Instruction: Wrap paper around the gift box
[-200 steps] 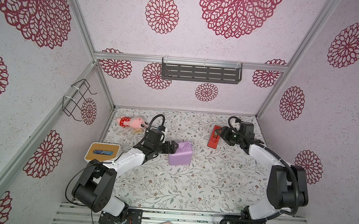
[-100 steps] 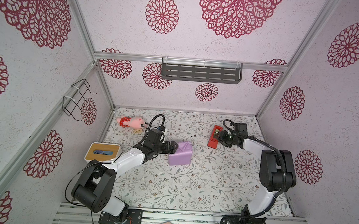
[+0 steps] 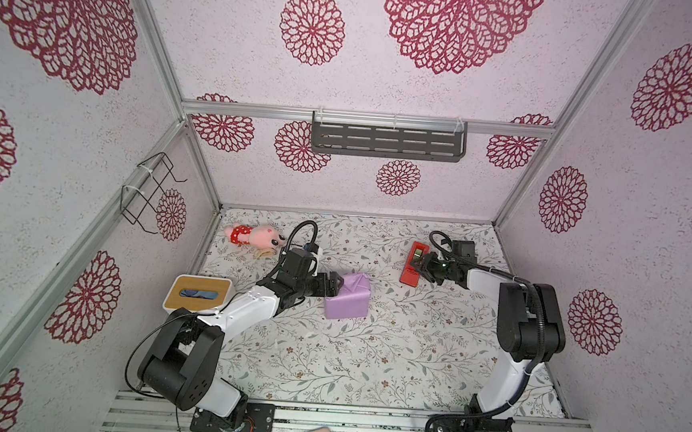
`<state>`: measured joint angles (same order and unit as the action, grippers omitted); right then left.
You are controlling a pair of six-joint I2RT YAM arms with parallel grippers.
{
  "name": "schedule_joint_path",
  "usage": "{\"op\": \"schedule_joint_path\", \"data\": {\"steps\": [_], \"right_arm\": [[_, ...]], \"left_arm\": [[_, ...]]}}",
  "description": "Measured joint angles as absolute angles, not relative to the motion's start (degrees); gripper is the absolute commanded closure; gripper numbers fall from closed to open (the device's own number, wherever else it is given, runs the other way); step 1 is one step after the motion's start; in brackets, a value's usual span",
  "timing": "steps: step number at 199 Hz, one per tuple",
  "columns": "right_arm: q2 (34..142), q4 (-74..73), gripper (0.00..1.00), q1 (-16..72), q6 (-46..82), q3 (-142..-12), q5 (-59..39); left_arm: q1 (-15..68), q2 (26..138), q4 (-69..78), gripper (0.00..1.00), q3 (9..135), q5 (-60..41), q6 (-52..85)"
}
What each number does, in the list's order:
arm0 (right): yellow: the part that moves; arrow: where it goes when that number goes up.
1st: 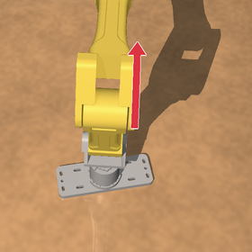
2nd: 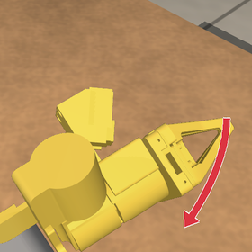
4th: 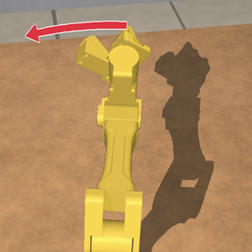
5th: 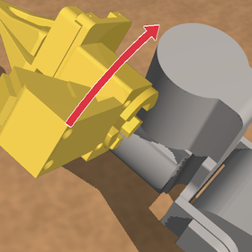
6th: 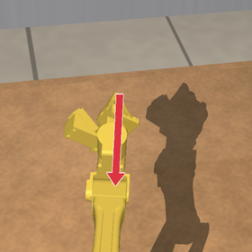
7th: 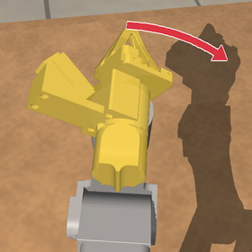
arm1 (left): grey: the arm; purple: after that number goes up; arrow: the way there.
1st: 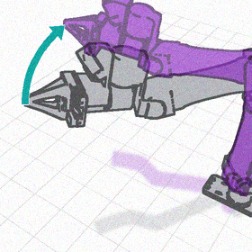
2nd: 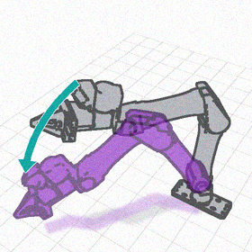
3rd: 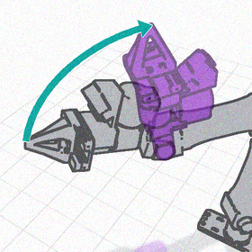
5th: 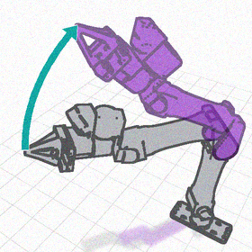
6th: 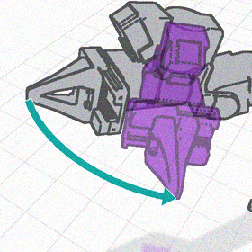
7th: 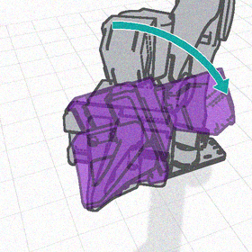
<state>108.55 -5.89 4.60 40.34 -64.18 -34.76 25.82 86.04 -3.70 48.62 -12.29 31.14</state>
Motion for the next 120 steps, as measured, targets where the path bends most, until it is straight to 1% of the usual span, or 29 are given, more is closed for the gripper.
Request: {"op": "schedule_joint_path", "data": {"steps": [29, 54, 82, 99, 116, 120], "right_arm": [[109.9, -11.1, 0.78, 4.0, 44.2, -62.9, -37.3], [111.0, -14.0, 0.80, 4.0, 46.5, -62.8, -38.3], [111.4, -15.3, 0.86, 4.0, 48.1, -62.7, -38.4], [111.5, -16.6, 0.91, 4.0, 49.3, -62.1, -38.3], [111.6, -18.5, 1.00, 3.9, 50.9, -61.5, -38.7], [111.6, -18.7, 1.00, 3.9, 51.7, -61.4, -38.8]], "left_arm": [[25.8, 86.0, -3.7, 0.08, 48.6, -12.3, 31.2], [25.8, 86.0, -3.7, 0.08, 48.6, -12.1, 31.2], [25.8, 86.0, -3.7, 0.08, 48.6, -12.1, 31.2], [25.8, 86.0, -3.7, 0.08, 48.6, -12.1, 31.2], [25.8, 86.0, -3.7, 0.08, 48.6, -12.1, 31.2], [25.8, 86.0, -3.7, 0.08, 48.6, -12.1, 31.2]]}}
